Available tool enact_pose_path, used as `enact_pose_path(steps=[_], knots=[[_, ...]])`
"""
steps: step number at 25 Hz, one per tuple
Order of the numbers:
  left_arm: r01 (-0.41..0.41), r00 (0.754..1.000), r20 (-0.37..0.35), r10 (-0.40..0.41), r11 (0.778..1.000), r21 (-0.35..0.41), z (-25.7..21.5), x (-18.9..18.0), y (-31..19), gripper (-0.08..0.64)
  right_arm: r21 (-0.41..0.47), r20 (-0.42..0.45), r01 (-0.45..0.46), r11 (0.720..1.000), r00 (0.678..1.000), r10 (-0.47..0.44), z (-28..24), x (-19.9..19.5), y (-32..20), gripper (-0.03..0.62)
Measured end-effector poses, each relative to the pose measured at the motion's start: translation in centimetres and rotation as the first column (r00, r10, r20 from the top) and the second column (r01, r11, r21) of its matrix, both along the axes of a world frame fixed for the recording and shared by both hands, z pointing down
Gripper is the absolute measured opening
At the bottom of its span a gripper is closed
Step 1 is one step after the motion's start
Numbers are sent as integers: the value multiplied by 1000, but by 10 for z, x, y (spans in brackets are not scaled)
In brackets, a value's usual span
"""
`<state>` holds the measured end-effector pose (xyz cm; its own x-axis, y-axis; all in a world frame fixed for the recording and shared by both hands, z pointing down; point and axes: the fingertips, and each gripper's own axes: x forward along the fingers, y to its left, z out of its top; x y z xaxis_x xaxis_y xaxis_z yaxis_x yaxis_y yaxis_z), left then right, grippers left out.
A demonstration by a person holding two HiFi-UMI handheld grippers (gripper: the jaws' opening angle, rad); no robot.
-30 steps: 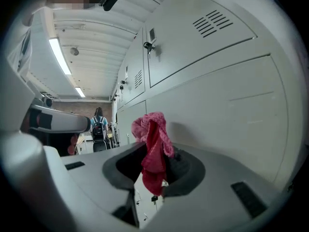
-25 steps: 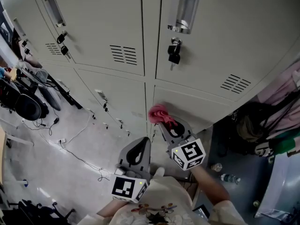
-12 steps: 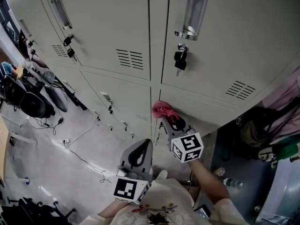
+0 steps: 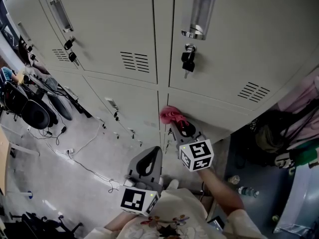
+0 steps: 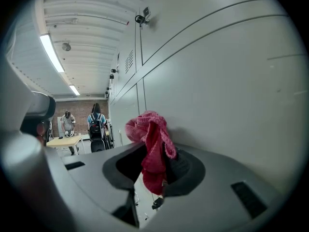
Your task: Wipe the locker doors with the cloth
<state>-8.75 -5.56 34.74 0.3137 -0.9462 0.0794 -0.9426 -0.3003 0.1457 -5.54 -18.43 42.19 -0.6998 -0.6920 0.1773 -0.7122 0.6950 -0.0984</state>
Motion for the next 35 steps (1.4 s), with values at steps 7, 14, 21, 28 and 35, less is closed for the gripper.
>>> enact_pose_path(steps=[7,14,21,28,35], knots=[[-33,999,-2,33,999,2,0,7,-1,6,7,-18,-14,1000,1000,15,-3,9,0,107],[-69,998,-5,69,998,2,0,18,-2,5,12,-26,-49,999,998,50,-3,26,2,109],[-106,994,-8,106,994,-1,1,29,-3,6,10,-31,-94,996,995,94,-1,49,3,110],[-151,988,-12,151,989,1,1,44,-3,5,7,-34,-143,990,989,143,0,70,5,110],[-185,983,-13,185,983,4,0,51,0,6,8,-37,-194,981,980,194,0,90,8,110]])
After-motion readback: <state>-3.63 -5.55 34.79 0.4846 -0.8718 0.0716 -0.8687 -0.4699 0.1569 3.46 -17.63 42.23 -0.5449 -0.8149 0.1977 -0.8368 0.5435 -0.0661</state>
